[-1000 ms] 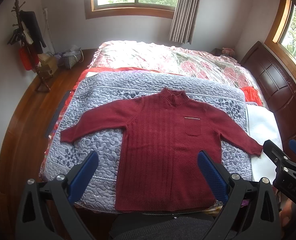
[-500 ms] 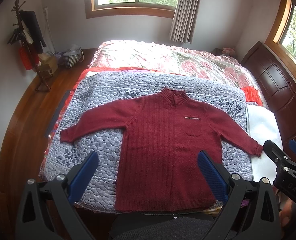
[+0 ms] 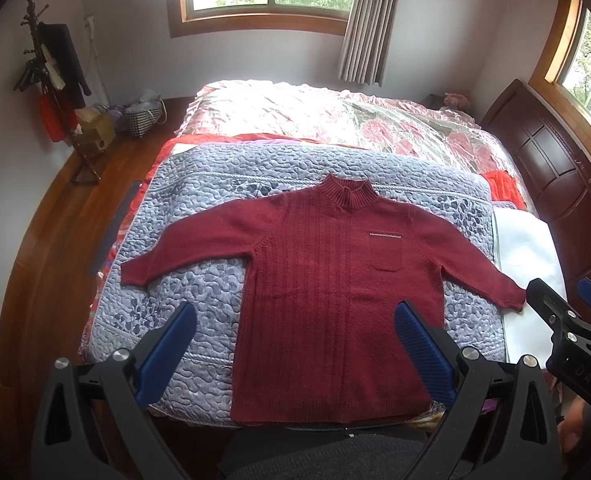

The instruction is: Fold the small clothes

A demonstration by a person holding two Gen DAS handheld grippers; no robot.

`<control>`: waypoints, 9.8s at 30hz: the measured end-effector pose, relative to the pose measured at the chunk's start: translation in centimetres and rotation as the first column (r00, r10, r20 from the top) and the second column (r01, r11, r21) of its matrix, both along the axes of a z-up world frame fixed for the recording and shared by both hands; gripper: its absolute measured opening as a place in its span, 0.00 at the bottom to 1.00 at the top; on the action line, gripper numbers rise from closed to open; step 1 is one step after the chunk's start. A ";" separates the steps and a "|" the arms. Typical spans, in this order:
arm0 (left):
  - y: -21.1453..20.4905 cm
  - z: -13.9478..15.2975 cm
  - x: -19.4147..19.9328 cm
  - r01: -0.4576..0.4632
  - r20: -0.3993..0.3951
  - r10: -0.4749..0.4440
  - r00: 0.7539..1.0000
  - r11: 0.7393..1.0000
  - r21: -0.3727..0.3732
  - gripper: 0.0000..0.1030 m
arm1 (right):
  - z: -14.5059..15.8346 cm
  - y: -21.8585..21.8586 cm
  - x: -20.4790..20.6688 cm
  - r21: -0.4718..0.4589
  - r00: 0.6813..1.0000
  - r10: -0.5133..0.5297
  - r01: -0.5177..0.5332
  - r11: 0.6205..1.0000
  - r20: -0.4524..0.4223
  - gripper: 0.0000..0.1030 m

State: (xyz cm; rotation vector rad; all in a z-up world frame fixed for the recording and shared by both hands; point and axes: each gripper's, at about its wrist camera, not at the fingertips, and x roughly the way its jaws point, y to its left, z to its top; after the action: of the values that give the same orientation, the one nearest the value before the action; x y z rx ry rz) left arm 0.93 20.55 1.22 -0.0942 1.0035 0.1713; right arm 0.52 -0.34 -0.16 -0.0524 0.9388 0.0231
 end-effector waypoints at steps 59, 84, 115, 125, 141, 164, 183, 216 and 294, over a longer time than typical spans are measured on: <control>-11.8 -24.6 27.2 0.197 -0.320 -0.246 0.915 0.964 -0.178 0.96 | -43.3 -53.8 7.4 0.697 0.392 -0.785 0.713 -0.070 -0.479 0.41; -5.9 -25.1 25.8 0.047 -0.375 -0.194 0.907 0.929 -0.366 0.96 | -29.9 -49.9 12.9 0.679 0.632 -0.754 0.634 0.369 -0.180 0.09; 6.9 -27.7 30.2 -0.013 -0.231 -0.169 0.958 0.781 -0.625 0.96 | -35.5 3.9 26.7 0.210 0.934 0.309 -0.271 0.939 -0.176 0.09; 4.3 -37.3 33.5 -0.131 -0.371 -0.210 0.905 0.691 -0.711 0.96 | -34.6 0.5 22.6 0.227 0.931 0.295 -0.246 0.942 -0.213 0.37; -0.2 -43.0 34.4 -0.196 -0.461 -0.216 0.861 0.695 -0.692 0.95 | -34.4 -5.2 15.6 0.358 0.934 0.173 -0.054 0.932 -0.311 0.43; 0.6 -30.9 34.2 0.064 -0.187 -0.180 0.966 0.861 -0.504 0.06 | -33.6 -4.8 14.6 0.392 0.928 0.170 -0.028 0.919 -0.333 0.43; 15.9 -32.1 29.6 -0.080 -0.153 0.006 0.988 0.875 -0.478 0.05 | -34.7 -3.4 14.8 0.366 0.914 0.190 -0.050 0.929 -0.359 0.44; 40.0 -33.6 5.8 -0.639 -0.191 0.667 0.720 0.530 -0.557 0.74 | -40.1 22.4 30.4 0.126 0.845 0.475 -0.458 0.880 -0.246 0.61; -6.1 -35.3 28.4 0.196 0.017 -0.209 0.978 0.882 -0.428 0.67 | -30.9 -13.5 19.1 0.466 0.951 -0.005 0.156 0.871 -0.309 0.74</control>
State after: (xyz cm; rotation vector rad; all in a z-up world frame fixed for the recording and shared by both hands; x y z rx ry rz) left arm 29.34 14.47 -34.04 -0.3877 1.0612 -0.2458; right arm 19.58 -13.81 -31.08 0.4732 1.2154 0.1941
